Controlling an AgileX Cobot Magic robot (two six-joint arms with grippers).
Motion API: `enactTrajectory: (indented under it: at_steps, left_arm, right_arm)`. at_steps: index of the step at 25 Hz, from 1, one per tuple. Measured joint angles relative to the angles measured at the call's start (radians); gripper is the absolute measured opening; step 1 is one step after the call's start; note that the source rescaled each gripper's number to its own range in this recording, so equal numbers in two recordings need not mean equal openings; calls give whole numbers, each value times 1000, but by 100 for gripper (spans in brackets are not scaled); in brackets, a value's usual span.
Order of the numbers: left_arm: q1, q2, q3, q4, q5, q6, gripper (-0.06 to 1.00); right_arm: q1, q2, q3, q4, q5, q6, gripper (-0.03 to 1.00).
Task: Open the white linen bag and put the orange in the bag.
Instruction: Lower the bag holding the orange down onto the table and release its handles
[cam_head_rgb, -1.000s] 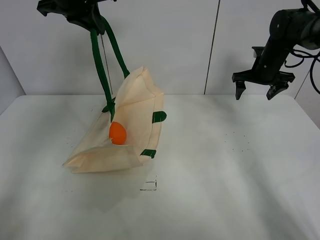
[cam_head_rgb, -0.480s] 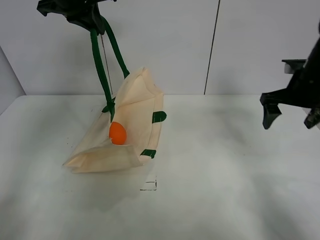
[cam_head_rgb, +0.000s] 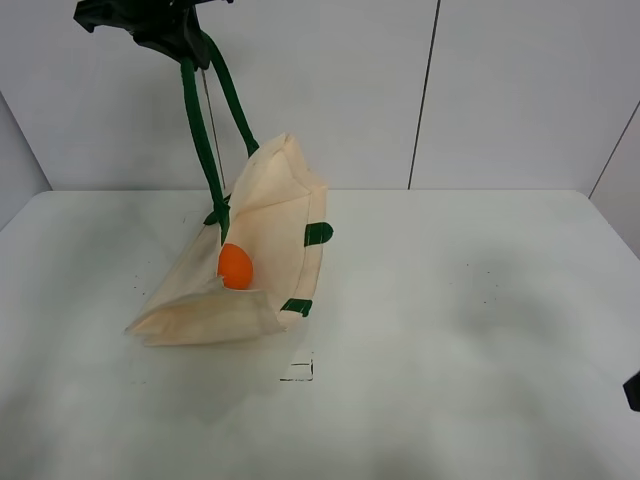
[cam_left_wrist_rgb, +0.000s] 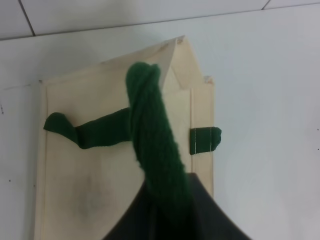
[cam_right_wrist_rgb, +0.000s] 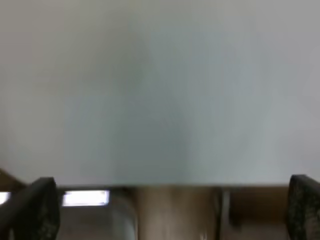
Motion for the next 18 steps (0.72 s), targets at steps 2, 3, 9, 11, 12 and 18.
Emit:
enactTrajectory:
  at_steps: [2, 3, 9, 11, 12, 18]
  left_arm:
    - [0, 0, 0, 0, 0, 0, 0]
    - [0, 0, 0, 0, 0, 0, 0]
    - [0, 0, 0, 0, 0, 4, 0]
    - [0, 0, 0, 0, 0, 5, 0]
    - [0, 0, 0, 0, 0, 6, 0]
    - [0, 8, 70, -1, -14, 7, 0]
  right_arm:
    - [2, -180, 54, 0, -28, -11, 100]
    - [4, -251, 74, 0, -41, -20, 100]
    - [5, -642, 113, 0, -91, -13, 100]
    - [5, -690, 114, -3, -92, -4, 100]
    - [5, -695, 114, -4, -92, -1, 100]
    - [5, -696, 114, -5, -92, 4, 100]
